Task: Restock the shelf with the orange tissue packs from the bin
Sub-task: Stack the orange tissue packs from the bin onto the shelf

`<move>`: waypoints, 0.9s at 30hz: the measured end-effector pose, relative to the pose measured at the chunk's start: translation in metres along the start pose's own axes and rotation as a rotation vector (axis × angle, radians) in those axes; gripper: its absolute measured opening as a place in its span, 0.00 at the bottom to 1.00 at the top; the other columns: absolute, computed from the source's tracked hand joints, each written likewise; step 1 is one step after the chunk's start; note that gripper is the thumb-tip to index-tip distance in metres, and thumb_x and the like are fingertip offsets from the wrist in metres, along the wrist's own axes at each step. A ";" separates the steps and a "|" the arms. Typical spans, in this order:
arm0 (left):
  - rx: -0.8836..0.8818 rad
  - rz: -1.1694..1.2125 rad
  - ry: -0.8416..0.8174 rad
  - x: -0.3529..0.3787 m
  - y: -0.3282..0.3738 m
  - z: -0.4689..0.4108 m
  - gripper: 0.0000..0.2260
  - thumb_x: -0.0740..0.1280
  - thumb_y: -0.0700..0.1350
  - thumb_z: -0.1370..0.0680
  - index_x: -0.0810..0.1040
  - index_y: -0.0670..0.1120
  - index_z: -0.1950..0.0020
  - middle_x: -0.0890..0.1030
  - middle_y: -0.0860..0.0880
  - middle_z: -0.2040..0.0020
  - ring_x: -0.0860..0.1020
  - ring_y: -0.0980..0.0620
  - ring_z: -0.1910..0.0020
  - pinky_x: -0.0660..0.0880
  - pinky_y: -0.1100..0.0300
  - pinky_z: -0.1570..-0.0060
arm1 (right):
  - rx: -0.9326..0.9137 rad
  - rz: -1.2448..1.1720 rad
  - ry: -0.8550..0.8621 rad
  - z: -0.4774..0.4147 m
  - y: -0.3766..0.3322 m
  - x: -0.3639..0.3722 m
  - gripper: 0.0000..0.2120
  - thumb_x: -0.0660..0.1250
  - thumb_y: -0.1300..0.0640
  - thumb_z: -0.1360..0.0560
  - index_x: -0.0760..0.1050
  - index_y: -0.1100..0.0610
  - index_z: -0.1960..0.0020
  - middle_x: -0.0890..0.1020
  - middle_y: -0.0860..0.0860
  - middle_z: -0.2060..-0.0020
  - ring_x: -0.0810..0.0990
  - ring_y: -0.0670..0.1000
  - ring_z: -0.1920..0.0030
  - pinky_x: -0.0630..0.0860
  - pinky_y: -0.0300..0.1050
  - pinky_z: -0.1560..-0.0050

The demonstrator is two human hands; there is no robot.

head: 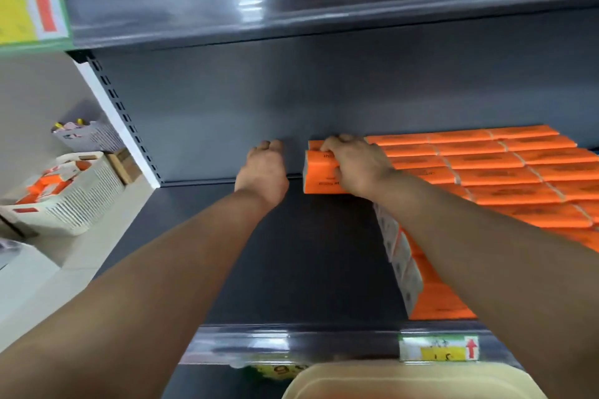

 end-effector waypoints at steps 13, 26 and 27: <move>0.070 0.112 -0.203 0.053 -0.001 -0.001 0.24 0.59 0.29 0.28 0.68 0.44 0.33 0.75 0.42 0.38 0.74 0.43 0.39 0.75 0.47 0.42 | 0.066 0.248 0.012 -0.024 -0.006 0.023 0.27 0.63 0.65 0.27 0.64 0.54 0.29 0.70 0.57 0.37 0.67 0.59 0.34 0.65 0.57 0.36; 0.113 0.053 -0.114 -0.019 0.016 0.053 0.21 0.59 0.32 0.27 0.70 0.44 0.35 0.75 0.41 0.40 0.74 0.40 0.42 0.71 0.56 0.52 | -0.019 0.246 0.136 0.064 -0.033 -0.026 0.24 0.67 0.62 0.28 0.68 0.53 0.33 0.72 0.54 0.38 0.68 0.58 0.36 0.69 0.54 0.42; 0.120 0.054 -0.116 -0.022 0.018 0.065 0.22 0.59 0.33 0.27 0.69 0.45 0.33 0.75 0.42 0.38 0.74 0.40 0.40 0.73 0.55 0.48 | -0.027 0.238 0.135 0.082 -0.036 -0.027 0.23 0.67 0.61 0.27 0.68 0.53 0.33 0.72 0.54 0.39 0.68 0.58 0.36 0.69 0.54 0.42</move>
Point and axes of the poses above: each hand's wrist, its own z-axis away from the middle knuckle, its own x-axis out of the palm, y = z × x, the point moved 7 cm from there along -z, towards the middle knuckle
